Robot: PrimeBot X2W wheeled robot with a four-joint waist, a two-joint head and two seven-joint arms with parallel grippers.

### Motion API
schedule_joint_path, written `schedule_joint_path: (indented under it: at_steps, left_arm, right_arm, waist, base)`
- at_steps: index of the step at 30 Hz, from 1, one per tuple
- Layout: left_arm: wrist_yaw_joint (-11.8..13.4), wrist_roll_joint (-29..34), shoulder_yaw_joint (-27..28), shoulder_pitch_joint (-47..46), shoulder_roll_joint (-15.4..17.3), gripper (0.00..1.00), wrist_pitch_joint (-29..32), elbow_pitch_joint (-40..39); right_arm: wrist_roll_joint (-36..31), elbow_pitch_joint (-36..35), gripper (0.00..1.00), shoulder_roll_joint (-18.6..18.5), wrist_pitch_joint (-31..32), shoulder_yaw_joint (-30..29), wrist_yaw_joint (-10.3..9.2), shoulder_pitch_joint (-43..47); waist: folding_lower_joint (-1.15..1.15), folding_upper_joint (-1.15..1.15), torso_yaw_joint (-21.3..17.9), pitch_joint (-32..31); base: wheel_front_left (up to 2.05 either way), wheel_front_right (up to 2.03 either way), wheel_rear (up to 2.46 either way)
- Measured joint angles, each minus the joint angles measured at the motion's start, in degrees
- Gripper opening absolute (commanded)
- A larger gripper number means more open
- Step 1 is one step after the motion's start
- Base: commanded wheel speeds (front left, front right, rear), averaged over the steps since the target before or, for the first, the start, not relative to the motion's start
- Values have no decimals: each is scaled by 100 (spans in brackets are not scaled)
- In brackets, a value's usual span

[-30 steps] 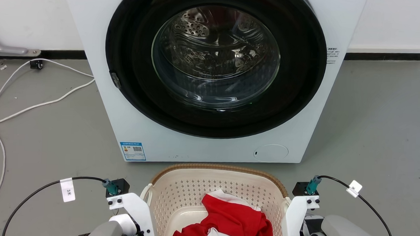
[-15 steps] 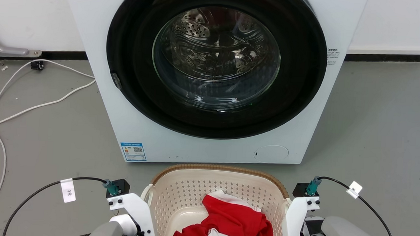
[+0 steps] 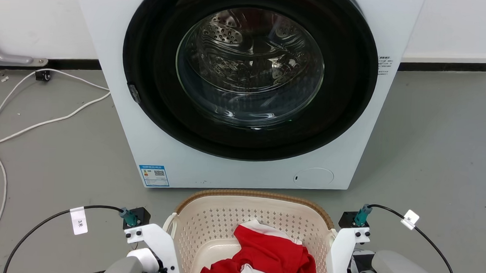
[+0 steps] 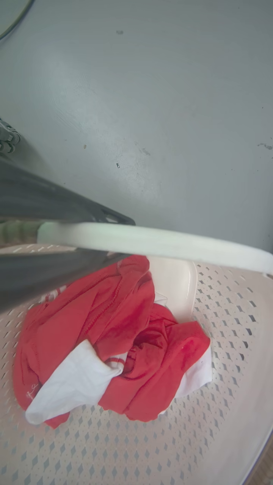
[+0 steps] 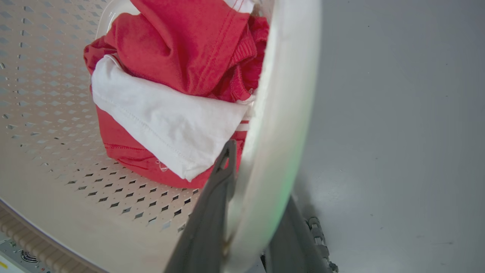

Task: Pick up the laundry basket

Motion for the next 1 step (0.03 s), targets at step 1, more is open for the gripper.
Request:
schedule_joint_path:
  at_steps: [1]
  left_arm:
    - [0, -3, -3, 0, 0, 0, -7, 0]
  right_arm:
    - [5, 0, 0, 0, -4, 7, 0, -1]
  waist:
    - [0, 0, 1, 2]
  base:
    - [0, 0, 0]
